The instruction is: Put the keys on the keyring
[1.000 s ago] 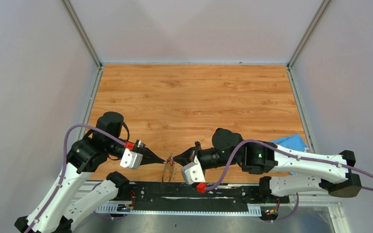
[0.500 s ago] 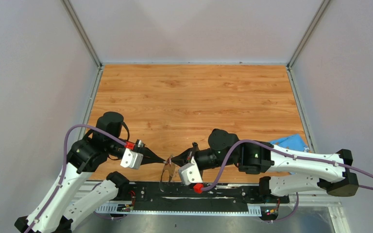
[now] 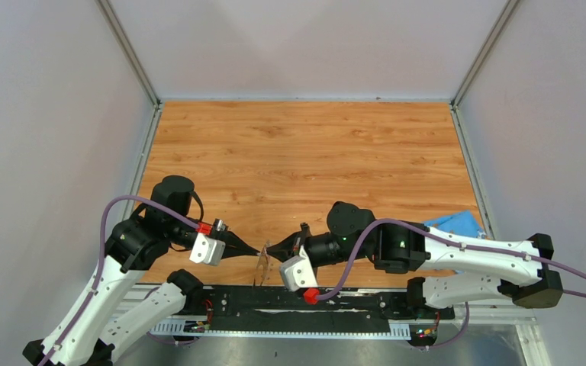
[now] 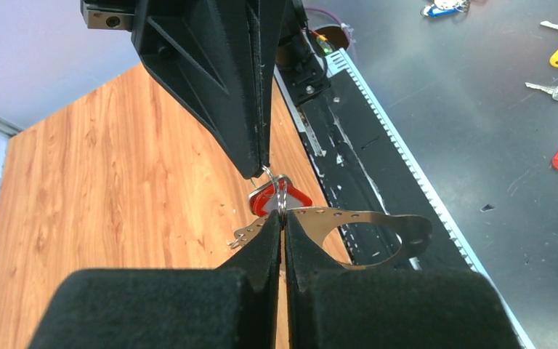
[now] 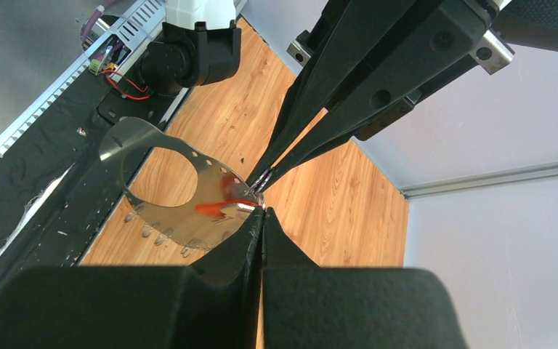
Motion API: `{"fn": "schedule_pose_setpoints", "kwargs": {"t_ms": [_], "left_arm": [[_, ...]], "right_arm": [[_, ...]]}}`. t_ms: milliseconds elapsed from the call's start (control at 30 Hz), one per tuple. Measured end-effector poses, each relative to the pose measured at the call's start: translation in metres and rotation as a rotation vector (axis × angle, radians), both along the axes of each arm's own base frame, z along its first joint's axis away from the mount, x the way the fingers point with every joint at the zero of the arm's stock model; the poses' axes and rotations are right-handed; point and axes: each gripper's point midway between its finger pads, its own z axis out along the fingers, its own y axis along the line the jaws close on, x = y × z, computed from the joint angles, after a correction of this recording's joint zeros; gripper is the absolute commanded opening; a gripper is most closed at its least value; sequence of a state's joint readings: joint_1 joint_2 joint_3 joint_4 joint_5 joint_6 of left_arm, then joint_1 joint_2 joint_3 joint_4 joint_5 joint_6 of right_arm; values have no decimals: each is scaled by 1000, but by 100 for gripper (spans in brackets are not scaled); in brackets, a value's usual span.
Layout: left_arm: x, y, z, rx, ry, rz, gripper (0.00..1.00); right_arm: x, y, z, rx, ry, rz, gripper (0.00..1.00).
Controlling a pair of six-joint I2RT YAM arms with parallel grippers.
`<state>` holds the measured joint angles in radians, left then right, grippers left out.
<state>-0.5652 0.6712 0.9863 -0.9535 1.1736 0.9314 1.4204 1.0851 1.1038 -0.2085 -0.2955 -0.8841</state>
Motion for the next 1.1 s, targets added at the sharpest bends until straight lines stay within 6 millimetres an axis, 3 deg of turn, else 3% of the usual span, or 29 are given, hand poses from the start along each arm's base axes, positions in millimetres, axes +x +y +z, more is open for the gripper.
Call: {"fn": "schedule_pose_setpoints", "kwargs": {"t_ms": [633, 1100], "left_arm": [[0, 1, 0, 0, -8, 6, 0], [0, 2, 1, -1, -18, 11, 0]], "right_arm": [[-1, 5, -3, -8, 4, 8, 0], [-1, 10, 10, 24, 1, 13, 0]]}}
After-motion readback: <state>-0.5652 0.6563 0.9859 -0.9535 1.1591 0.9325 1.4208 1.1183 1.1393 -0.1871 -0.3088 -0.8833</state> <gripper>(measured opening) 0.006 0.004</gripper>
